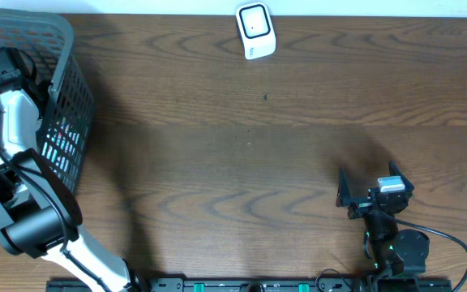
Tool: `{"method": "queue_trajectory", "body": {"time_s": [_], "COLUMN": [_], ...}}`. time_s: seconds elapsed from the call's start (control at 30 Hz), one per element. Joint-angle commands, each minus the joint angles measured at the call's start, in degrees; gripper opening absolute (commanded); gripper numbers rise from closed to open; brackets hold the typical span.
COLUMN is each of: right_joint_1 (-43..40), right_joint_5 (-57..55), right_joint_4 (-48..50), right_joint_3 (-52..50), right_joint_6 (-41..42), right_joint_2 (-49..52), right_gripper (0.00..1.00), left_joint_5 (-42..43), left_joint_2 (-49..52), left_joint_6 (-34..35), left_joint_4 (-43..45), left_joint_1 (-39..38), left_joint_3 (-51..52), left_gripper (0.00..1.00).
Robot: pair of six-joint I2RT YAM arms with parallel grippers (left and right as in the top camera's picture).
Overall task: Scan the item barcode
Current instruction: 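Grasp the green-lidded jar in the basket with the left gripper, then lift the jar out of the basket and carry it toward the table center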
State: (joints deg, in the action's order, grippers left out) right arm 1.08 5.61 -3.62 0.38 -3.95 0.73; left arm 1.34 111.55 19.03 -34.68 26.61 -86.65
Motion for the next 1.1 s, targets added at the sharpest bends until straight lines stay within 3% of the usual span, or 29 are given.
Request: {"method": "queue_trajectory", "body": {"time_s": [0.0,0.33,0.53,0.8,1.07], "right_joint_1": [0.6,0.6,0.6,0.6,0.6], "right_joint_5": [0.3,0.3,0.3,0.3,0.3], "right_joint_4": [-0.2,-0.2,-0.2,-0.2,-0.2], "right_joint_3": [-0.1,-0.1,-0.1,-0.1,-0.1], "right_joint_6": [0.7,0.7,0.7,0.7,0.7], "right_joint_2": [-0.1,-0.1,-0.1,-0.1,-0.1], "right_gripper": [0.99,0.99,0.99,0.99,0.99], "left_joint_5": [-0.5,-0.7,0.3,20.0,27.5], "left_joint_2": [-7.7,-29.4,-43.1,-57.0,-55.3], "left_joint_6": [-0.5,-0.5,1.2,1.2,-6.3], "left_joint_4": [0.3,2.6,-1.3,-13.5,-27.5], "left_joint_1": [0.4,0.5,-0.7,-8.3,-21.6], "left_joint_3": [-1.4,-1.4,-1.4,-1.4,0.5], "left_gripper": [0.57,0.56,0.56,0.55,0.55]}}
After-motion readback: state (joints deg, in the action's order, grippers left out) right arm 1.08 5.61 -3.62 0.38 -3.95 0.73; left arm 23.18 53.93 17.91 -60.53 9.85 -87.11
